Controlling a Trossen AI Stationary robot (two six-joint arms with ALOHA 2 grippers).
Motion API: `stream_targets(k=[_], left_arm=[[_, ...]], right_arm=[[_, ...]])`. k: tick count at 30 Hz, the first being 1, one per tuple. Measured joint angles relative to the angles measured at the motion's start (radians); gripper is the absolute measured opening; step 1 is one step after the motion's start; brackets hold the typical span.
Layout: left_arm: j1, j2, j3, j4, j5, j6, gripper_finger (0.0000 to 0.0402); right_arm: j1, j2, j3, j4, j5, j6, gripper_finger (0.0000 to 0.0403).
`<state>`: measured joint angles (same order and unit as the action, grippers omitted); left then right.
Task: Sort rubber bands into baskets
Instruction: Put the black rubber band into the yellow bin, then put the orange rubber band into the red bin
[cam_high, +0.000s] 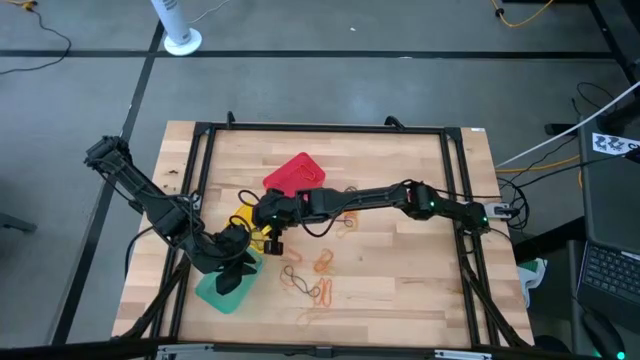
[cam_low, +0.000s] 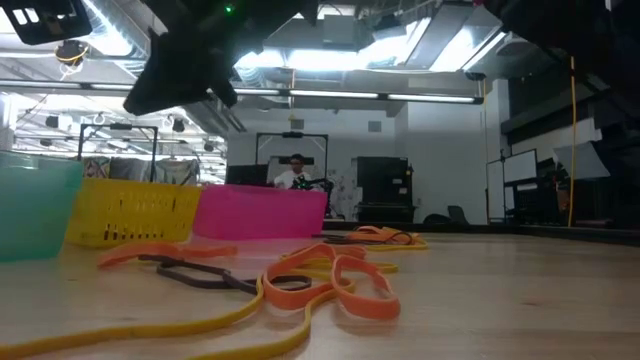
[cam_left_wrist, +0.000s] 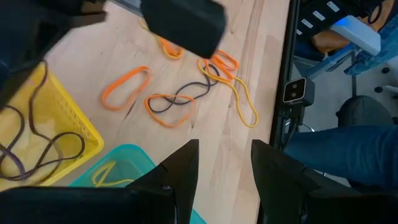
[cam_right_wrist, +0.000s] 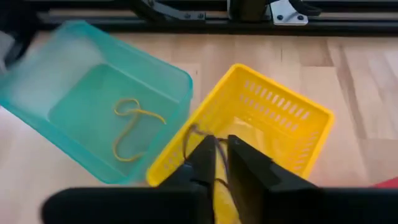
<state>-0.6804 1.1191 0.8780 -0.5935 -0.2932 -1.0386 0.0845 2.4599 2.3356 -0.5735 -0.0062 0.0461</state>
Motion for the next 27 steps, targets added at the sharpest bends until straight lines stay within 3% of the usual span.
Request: stream_targets(k=[6,10,17,19,23,27], left_arm=[[0.0,0.0,0.0,0.0,0.0,0.017,0.0143],[0.0,0.0,0.0,0.0,0.0,0.017,0.0143],[0.0,0.0,0.0,0.0,0.0,0.021,0.0143],[0.0,0.0,0.0,0.0,0.0,0.031,0.0143],[0.0,0.0,0.0,0.0,0.0,0.054,0.0143],[0.0,0.0,0.0,0.0,0.001,0.062,0.0143]], right_arm=[[0.0,0.0,0.0,-0.005,-0.005,0.06,0.0129],[0.0,0.0,0.0,-0.042,-0.03,0.115,0.0162],[0.005,-0.002,0.0,-0.245,-0.294,0.14,0.0174],[0.013,-0.003,0.0,-0.325,-0.319,0.14,0.0174],[0.047,-0.003,0.0,-0.452,-0.281,0.093,0.0174],[0.091,0.004,0.0,-0.485,-0.172,0.022,0.0174]])
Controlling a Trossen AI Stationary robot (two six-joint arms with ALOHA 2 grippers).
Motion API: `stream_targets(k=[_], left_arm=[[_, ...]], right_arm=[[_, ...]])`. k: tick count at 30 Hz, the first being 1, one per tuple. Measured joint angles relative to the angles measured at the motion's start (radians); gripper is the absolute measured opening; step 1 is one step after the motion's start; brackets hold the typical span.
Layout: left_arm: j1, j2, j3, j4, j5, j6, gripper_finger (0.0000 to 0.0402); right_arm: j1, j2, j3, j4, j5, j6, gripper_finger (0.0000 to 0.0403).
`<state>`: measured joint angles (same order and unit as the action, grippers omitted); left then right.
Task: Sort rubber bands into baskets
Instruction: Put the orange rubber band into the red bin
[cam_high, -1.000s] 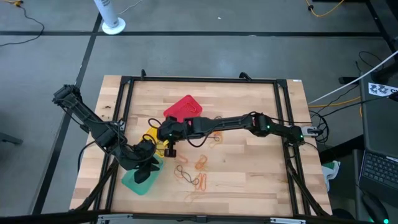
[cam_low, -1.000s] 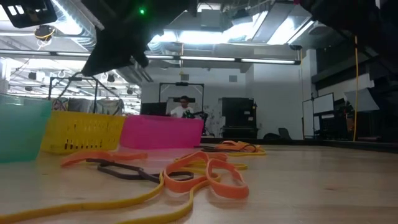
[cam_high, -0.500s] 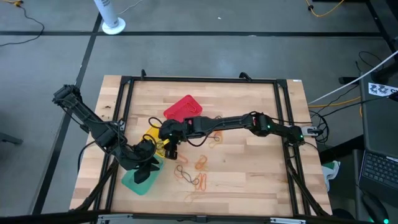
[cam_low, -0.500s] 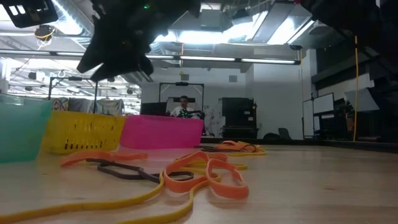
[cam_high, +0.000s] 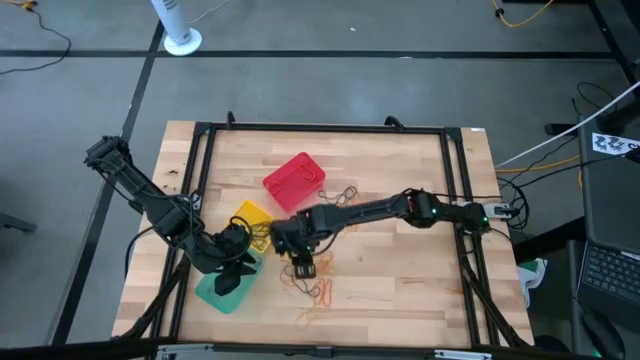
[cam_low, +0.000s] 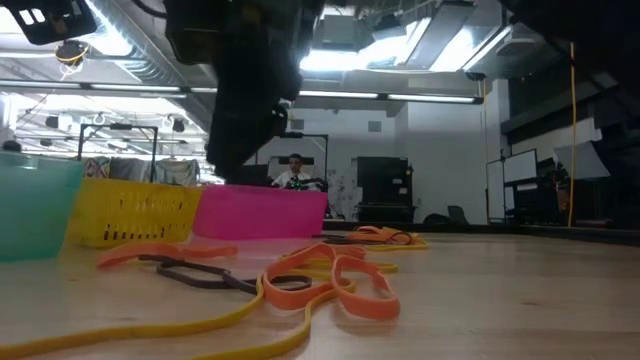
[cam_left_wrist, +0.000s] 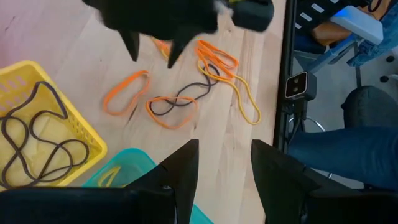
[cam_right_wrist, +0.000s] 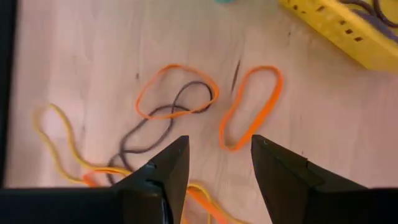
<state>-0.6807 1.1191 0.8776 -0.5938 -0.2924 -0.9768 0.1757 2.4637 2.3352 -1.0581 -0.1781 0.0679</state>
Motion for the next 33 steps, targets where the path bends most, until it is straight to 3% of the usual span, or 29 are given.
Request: stream_targets(k=[10,18,22,27,33], left_arm=[[0.0,0.0,-0.002,0.0,0.0,0.0,0.0143],[0.0,0.0,-0.002,0.003,-0.002,0.0,0.0143],[0.0,0.0,-0.001,0.003,-0.003,-0.001,0.0143],[0.0,0.0,-0.002,0.004,-0.004,-0.004,0.0143],[0.0,0.0,-0.001,0.005,-0.004,-0.019,0.0143]], right_arm=[[0.049,0.075,-0.005,0.026,0.135,-0.05,0.0174],[0.025,0.135,-0.002,0.022,0.133,-0.048,0.0168],[0.02,0.145,-0.002,0.015,0.123,-0.047,0.0125],[0.017,0.149,0.023,-0.011,0.102,-0.048,0.0021],[-0.001,0.119,0.018,-0.092,0.081,-0.051,0.0019]])
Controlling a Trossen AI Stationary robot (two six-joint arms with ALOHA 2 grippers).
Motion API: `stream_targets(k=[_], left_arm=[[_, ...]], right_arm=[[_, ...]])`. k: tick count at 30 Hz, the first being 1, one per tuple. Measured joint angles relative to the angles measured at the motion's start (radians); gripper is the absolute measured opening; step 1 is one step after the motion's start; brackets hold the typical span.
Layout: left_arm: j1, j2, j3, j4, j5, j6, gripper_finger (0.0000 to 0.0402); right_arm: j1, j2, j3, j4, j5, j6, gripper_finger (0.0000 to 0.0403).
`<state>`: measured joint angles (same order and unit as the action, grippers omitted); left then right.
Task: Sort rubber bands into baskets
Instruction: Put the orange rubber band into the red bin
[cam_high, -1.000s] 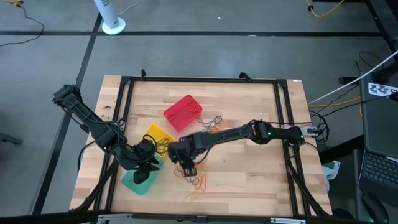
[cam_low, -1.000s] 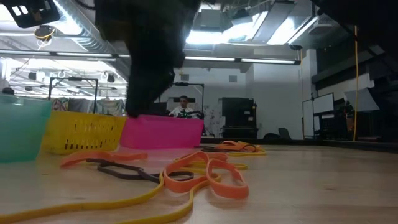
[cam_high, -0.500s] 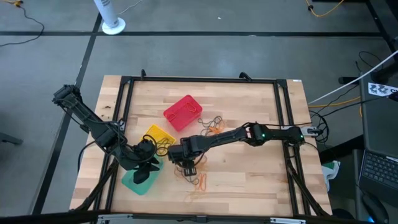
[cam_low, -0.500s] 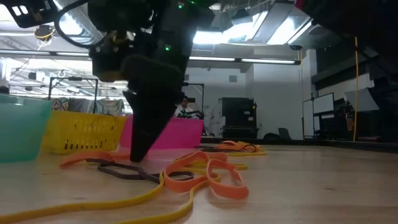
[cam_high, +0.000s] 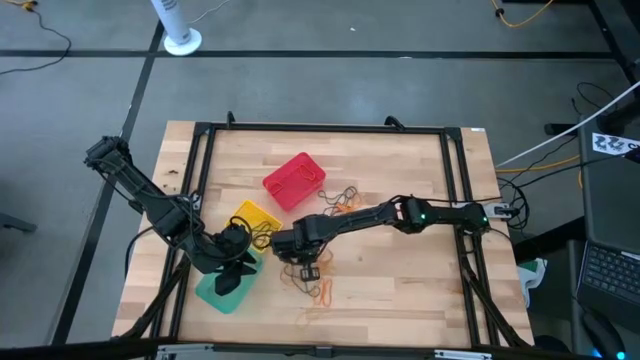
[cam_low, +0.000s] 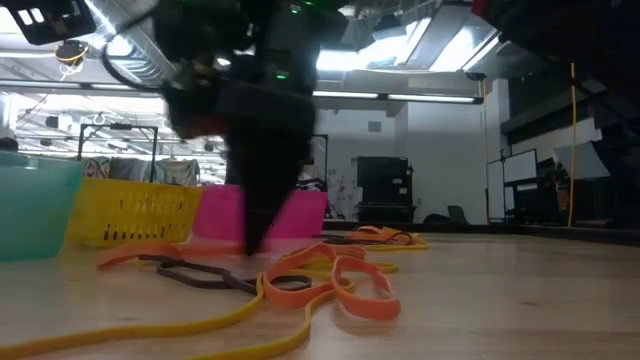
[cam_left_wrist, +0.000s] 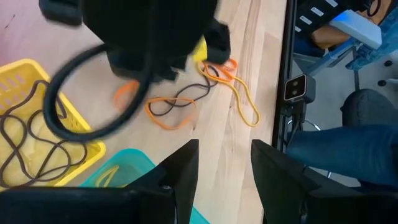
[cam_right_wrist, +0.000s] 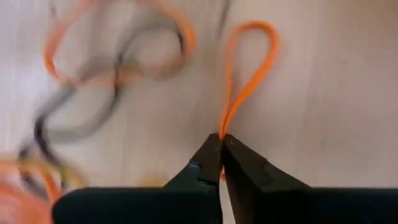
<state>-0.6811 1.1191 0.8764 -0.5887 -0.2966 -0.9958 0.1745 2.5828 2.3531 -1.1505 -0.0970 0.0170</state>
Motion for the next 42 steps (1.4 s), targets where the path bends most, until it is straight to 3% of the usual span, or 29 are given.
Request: stream_targets(k=[13,17,29,36,42], left_arm=[[0.001,0.0,0.0,0.003,-0.005,0.0,0.0143],[0.001,0.0,0.0,0.002,-0.008,0.0,0.0143],[0.001,0.002,0.0,0.003,-0.089,0.001,0.0143],[0.001,0.002,0.0,0.026,-0.163,0.006,0.0143],[0.001,0.065,0.001,0.21,-0.181,0.198,0.0143]], right_arm=[[-0.128,-0.164,0.0,-0.164,0.115,-0.09,0.0006],[-0.188,-0.192,0.003,-0.151,0.165,-0.105,0.0003],[-0.352,-0.201,0.002,0.021,0.168,-0.105,0.0004],[-0.386,-0.201,0.002,0.057,0.166,-0.099,0.0046],[-0.385,-0.201,0.002,0.057,0.166,-0.098,0.0128]])
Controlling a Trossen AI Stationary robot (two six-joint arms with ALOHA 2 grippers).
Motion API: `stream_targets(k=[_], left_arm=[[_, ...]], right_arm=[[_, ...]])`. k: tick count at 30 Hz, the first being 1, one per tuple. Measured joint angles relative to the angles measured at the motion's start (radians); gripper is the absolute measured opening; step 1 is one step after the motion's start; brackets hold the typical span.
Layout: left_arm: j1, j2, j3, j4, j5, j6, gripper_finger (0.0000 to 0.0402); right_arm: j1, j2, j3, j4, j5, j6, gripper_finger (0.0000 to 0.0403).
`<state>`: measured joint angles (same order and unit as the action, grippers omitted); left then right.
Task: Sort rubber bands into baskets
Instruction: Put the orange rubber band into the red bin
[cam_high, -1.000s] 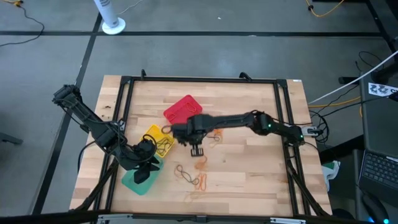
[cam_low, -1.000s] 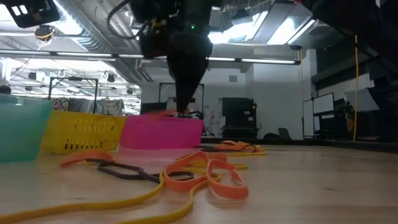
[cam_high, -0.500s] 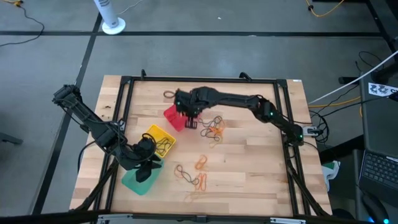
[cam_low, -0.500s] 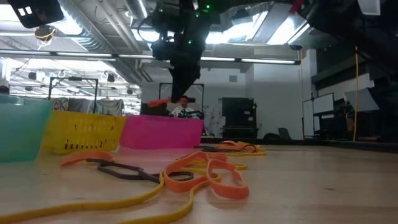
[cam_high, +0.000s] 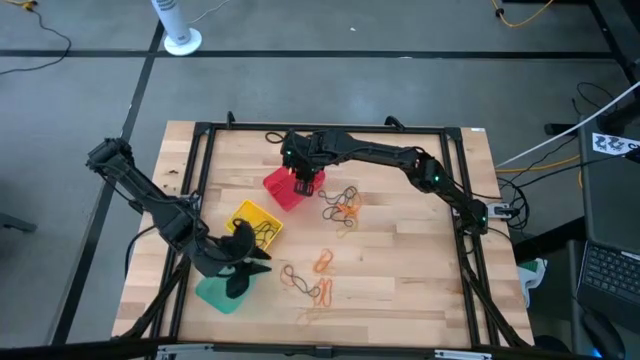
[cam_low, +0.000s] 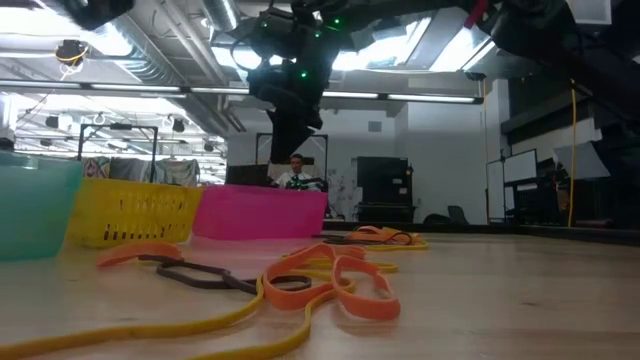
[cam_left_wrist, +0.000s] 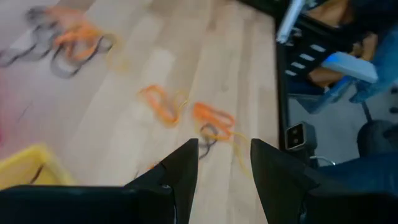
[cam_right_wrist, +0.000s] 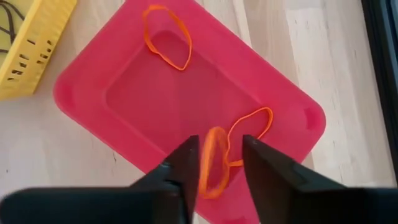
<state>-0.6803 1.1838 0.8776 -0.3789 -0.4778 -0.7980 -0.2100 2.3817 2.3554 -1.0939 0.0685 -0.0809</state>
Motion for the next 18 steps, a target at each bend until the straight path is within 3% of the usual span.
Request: stream_targets(k=[7,18], left_arm=[[0.0,0.164,0.0,0.17,0.001,0.242,0.0143],[0.002,0.383,0.0,0.187,0.023,0.25,0.0143]], right_arm=[[0.0,-0.008,0.0,-0.099,-0.035,0.049,0.0169],[0.045,-0.171,0.001,-0.25,-0.061,0.05,0.0166]])
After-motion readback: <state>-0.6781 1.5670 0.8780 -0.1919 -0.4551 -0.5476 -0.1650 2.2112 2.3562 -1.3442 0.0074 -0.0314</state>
